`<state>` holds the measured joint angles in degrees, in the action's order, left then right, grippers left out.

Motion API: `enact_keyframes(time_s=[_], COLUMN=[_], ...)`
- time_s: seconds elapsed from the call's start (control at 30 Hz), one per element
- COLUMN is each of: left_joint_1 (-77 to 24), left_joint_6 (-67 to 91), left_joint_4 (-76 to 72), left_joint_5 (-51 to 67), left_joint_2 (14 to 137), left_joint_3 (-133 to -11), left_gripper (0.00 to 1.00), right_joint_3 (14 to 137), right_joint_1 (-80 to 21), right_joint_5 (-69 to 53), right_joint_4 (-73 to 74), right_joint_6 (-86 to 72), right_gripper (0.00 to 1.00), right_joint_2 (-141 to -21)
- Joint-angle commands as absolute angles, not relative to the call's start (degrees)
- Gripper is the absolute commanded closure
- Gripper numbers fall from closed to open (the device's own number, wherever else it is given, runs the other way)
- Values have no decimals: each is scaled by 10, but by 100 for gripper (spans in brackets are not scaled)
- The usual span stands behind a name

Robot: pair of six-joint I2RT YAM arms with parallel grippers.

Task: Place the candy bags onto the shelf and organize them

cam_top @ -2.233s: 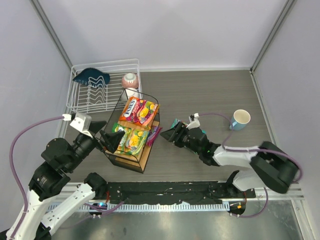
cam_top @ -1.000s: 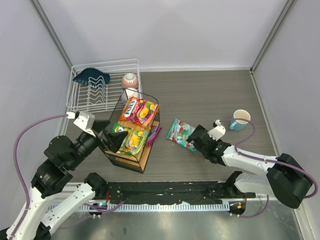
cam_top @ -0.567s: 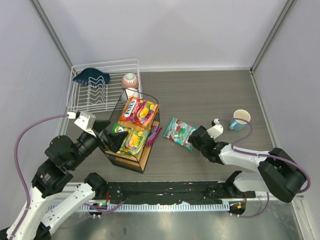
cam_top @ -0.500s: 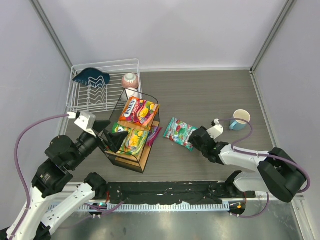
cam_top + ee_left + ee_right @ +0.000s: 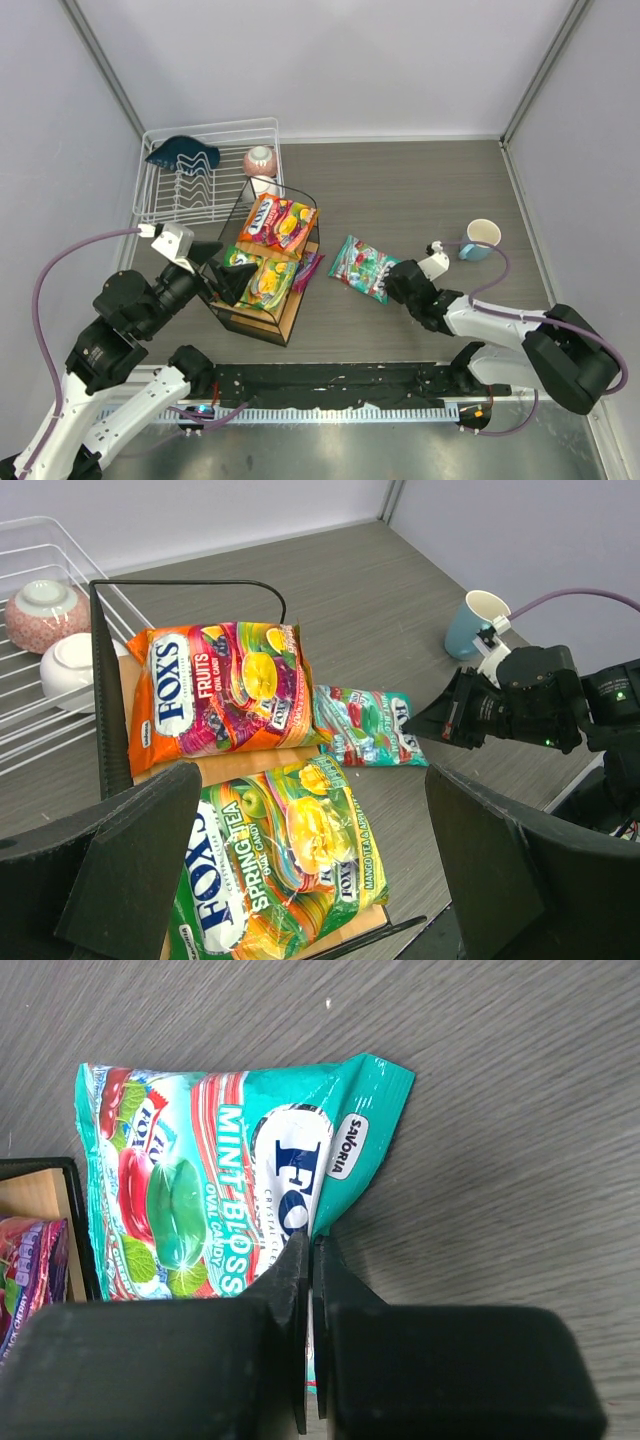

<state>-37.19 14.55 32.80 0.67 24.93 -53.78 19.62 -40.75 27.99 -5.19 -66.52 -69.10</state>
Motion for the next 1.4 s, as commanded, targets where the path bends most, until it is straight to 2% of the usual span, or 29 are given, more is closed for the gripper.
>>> enact_keyframes(time_s=[0.0, 0.17, 0.23, 0.57, 0.77, 0.9, 1.17, 1.37], left_joint_1=[-374, -374, -374, -374, -374, -374, -374, -375], left_joint_6=[145, 136, 129, 136, 136, 153, 157, 170], left_joint_4=[301, 288, 289, 240, 222, 152, 126, 81], left_joint_5=[11, 48, 73, 193, 281, 394, 420, 473], left_joint_2=[249, 277, 312, 437, 476, 474, 479, 519], left_joint_3=[-541, -564, -582, -636, -642, -617, -595, -593], left_gripper=[0, 0, 0, 0, 0, 0, 0, 0], right_joint_3=[179, 204, 228, 386, 434, 460, 523, 528], right_joint_1=[-405, -404, -404, -404, -404, -404, -404, -404], right_joint_5=[282, 269, 270, 129, 8, -103, -262, -322], right_joint_4=[-17, 1, 59, 214, 238, 240, 251, 215], right_joint_6=[-643, -550, -493, -307, -256, -226, -204, -224], right_gripper=[99, 99, 99, 99, 99, 99, 99, 99], right_joint_2=[-650, -530, -486, -397, -360, -353, -355, -343])
